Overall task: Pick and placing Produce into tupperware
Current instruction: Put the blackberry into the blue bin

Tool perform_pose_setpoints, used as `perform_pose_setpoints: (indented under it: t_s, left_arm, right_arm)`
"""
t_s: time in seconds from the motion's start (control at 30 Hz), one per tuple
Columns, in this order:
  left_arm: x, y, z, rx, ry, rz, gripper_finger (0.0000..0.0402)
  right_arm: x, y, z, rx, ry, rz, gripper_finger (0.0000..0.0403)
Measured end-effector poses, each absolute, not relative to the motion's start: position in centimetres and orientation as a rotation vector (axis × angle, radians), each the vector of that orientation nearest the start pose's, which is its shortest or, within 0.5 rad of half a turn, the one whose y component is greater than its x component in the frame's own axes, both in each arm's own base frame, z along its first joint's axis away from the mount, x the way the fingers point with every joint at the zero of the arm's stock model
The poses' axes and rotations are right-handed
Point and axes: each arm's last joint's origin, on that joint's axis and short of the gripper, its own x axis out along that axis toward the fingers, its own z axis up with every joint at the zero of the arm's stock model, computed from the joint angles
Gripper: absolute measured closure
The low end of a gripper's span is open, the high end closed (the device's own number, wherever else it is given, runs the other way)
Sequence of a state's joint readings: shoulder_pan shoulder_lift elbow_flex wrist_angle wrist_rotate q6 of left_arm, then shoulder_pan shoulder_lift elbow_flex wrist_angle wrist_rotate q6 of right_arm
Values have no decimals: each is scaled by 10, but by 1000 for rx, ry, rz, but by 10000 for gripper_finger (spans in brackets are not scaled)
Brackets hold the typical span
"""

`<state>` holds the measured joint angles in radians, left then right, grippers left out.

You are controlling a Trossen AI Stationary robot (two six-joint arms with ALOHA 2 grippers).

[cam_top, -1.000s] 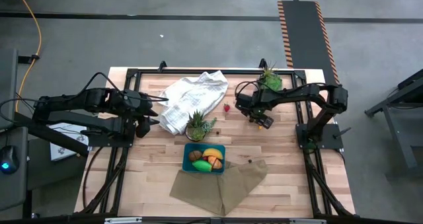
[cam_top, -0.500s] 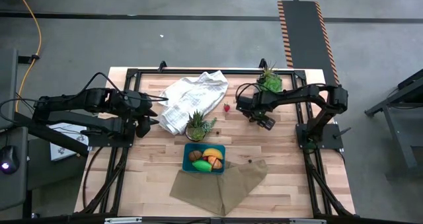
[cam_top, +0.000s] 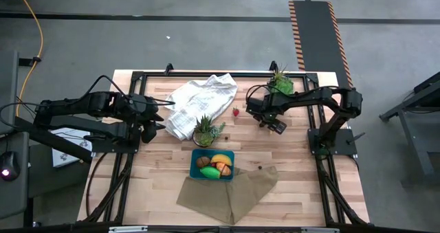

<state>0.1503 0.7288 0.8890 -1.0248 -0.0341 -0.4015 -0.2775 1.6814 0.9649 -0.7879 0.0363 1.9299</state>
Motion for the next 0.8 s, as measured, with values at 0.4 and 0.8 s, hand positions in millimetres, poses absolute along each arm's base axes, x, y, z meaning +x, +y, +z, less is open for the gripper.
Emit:
perform_pose_setpoints:
  t_s: [0.4, 0.8]
  left_arm:
    - [117, 19, 304, -424, 818, 346, 245]
    - [117, 19, 304, -421, 818, 347, 245]
  right_arm:
    - [269, -78, 154, 1686, 768, -1604, 225]
    - [270, -78, 153, 1695, 779, -1599, 225]
